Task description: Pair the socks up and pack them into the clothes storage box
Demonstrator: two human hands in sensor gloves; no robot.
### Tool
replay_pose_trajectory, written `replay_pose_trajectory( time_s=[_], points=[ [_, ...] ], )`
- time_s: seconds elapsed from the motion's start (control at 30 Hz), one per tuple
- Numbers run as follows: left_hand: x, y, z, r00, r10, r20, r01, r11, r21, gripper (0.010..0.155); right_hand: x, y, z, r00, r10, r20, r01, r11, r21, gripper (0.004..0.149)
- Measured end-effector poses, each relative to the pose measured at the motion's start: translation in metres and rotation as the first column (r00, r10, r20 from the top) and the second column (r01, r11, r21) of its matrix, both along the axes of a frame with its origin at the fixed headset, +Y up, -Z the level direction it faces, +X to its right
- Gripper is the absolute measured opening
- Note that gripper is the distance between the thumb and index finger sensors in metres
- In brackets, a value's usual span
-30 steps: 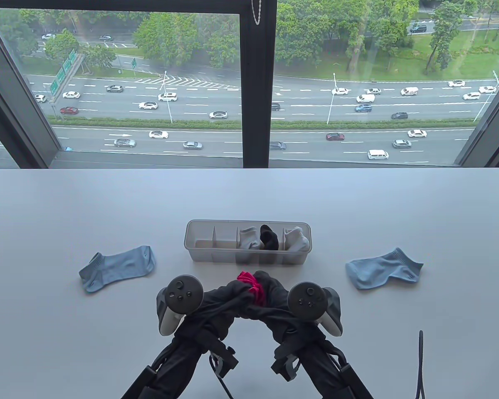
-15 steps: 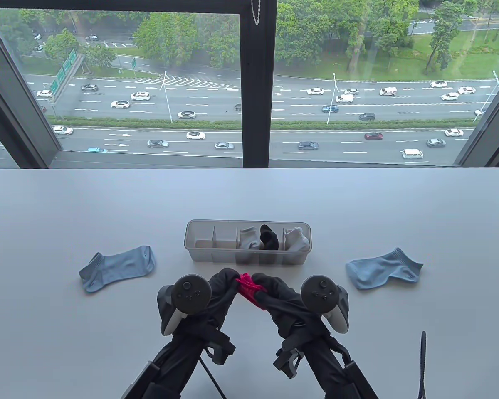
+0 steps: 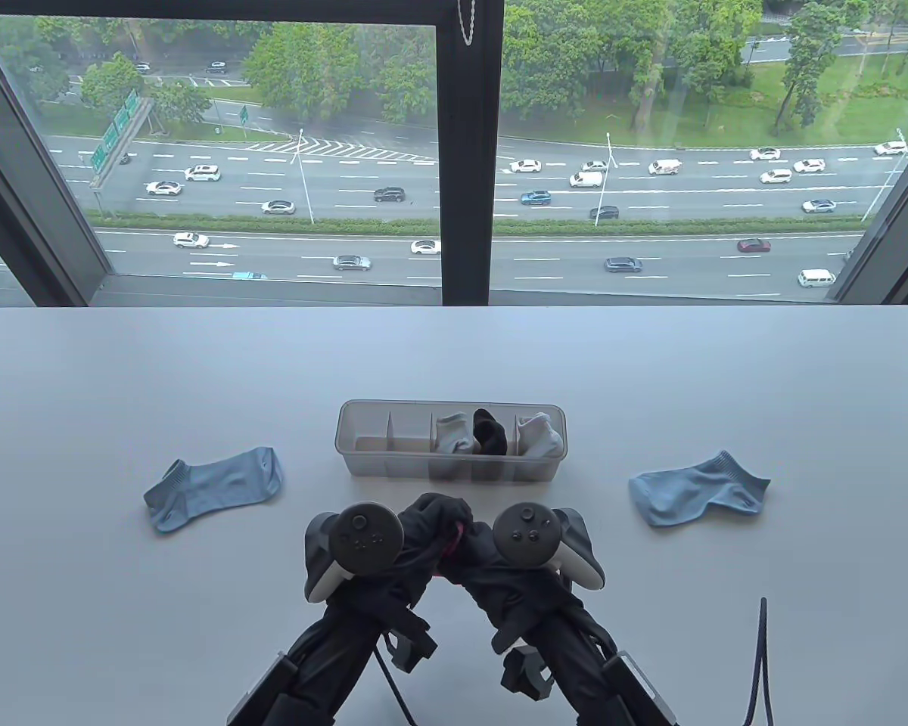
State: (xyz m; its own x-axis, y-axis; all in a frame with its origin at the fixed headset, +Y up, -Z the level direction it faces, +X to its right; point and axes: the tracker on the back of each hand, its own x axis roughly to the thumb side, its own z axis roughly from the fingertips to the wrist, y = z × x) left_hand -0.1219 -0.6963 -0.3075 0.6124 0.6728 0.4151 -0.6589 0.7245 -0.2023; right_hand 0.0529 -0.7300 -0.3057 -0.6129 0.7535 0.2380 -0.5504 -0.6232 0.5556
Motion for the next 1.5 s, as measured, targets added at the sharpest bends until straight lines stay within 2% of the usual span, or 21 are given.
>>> replay_pose_trajectory(
  time_s=[0.1,0.2,0.23,0.27,0.3,0.37,0.47,0.53,0.57,0.63,0.7,0.73,0.9,0.97,1.03,1.1,1.17,1.2,1.33,1.4,1.5],
  points=[
    [0.001,-0.009,0.001,0.990,0.139,0.031,-0.133,0.980,-0.149,0.053,0.014,0.002,-0.001,0.977,-0.115,0.180,0.093,0.988,0.126,0.044],
    [0.003,-0.010,0.004,0.984,0.168,0.058,-0.161,0.980,-0.116,0.059,0.027,0.007,0.000,0.921,-0.236,0.309,0.187,0.966,0.181,0.041],
    [0.005,-0.011,0.005,0.982,0.169,0.082,-0.159,0.980,-0.116,0.060,0.032,0.011,-0.001,0.902,-0.252,0.351,0.193,0.961,0.196,0.043],
    [0.006,-0.012,0.006,0.982,0.164,0.092,-0.151,0.980,-0.129,0.060,0.036,0.013,0.000,0.882,-0.273,0.385,0.205,0.956,0.208,0.059],
    [0.009,-0.016,0.007,0.980,0.162,0.112,-0.142,0.976,-0.165,0.061,0.041,0.017,-0.001,0.829,-0.350,0.437,0.265,0.933,0.243,0.061],
    [0.014,-0.020,0.007,0.979,0.161,0.128,-0.132,0.968,-0.212,0.066,0.046,0.017,0.001,0.803,-0.432,0.411,0.356,0.900,0.250,0.062],
    [0.013,-0.014,0.004,0.985,0.163,0.059,-0.150,0.970,-0.190,0.060,0.048,0.011,0.005,0.780,-0.498,0.380,0.422,0.866,0.268,0.063],
    [0.007,-0.012,0.003,0.966,0.258,-0.005,-0.255,0.949,-0.184,0.060,0.045,0.012,0.005,0.753,-0.554,0.355,0.462,0.829,0.315,0.070],
    [0.003,-0.014,0.002,0.935,0.352,-0.048,-0.354,0.911,-0.210,0.060,0.042,0.015,0.006,0.754,-0.558,0.348,0.450,0.823,0.346,0.074],
    [-0.005,-0.018,0.002,0.859,0.499,-0.116,-0.510,0.812,-0.283,0.060,0.033,0.017,0.010,0.856,-0.414,0.309,0.274,0.871,0.408,0.073],
    [-0.005,-0.021,0.002,0.769,0.629,-0.116,-0.622,0.694,-0.363,0.058,0.023,0.017,0.013,0.950,-0.197,0.244,0.051,0.866,0.498,0.076],
    [-0.007,-0.022,0.003,0.768,0.630,-0.114,-0.619,0.684,-0.385,0.058,0.022,0.018,0.015,0.944,-0.204,0.259,0.042,0.853,0.520,0.075],
    [0.001,-0.023,0.003,0.887,0.461,0.030,-0.415,0.824,-0.386,0.082,0.021,0.032,0.021,0.920,-0.245,0.305,0.011,0.796,0.606,0.056],
    [0.004,-0.023,0.002,0.883,0.467,0.047,-0.412,0.820,-0.398,0.075,0.028,0.035,0.020,0.910,-0.254,0.327,-0.003,0.787,0.617,0.044],
    [0.011,-0.021,0.005,0.910,0.397,0.117,-0.320,0.854,-0.410,0.064,0.034,0.033,0.015,0.899,-0.290,0.329,0.057,0.822,0.567,0.039],
    [0.015,-0.018,0.005,0.916,0.364,0.169,-0.271,0.873,-0.406,0.063,0.041,0.027,0.011,0.822,-0.444,0.357,0.267,0.853,0.447,0.039],
    [0.013,-0.018,0.002,0.898,0.371,0.235,-0.195,0.816,-0.544,0.063,0.046,0.023,0.008,0.740,-0.575,0.349,0.485,0.816,0.316,0.038],
    [0.010,-0.017,0.001,0.907,0.365,0.210,-0.200,0.813,-0.547,0.062,0.046,0.022,0.008,0.731,-0.582,0.356,0.496,0.811,0.309,0.038],
    [-0.001,-0.012,0.009,0.972,0.224,-0.066,-0.233,0.941,-0.246,0.066,0.048,0.026,0.005,0.778,-0.455,0.434,0.297,0.874,0.384,0.039],
    [0.006,-0.006,0.012,0.982,0.187,0.001,-0.186,0.978,-0.090,0.062,0.044,0.024,0.009,0.799,-0.377,0.468,0.193,0.898,0.395,0.039],
    [0.020,-0.003,0.017,0.999,0.001,0.042,-0.001,1.000,0.008,0.063,0.038,0.022,0.012,0.788,-0.360,0.500,0.171,0.907,0.384,0.039]
  ],
)
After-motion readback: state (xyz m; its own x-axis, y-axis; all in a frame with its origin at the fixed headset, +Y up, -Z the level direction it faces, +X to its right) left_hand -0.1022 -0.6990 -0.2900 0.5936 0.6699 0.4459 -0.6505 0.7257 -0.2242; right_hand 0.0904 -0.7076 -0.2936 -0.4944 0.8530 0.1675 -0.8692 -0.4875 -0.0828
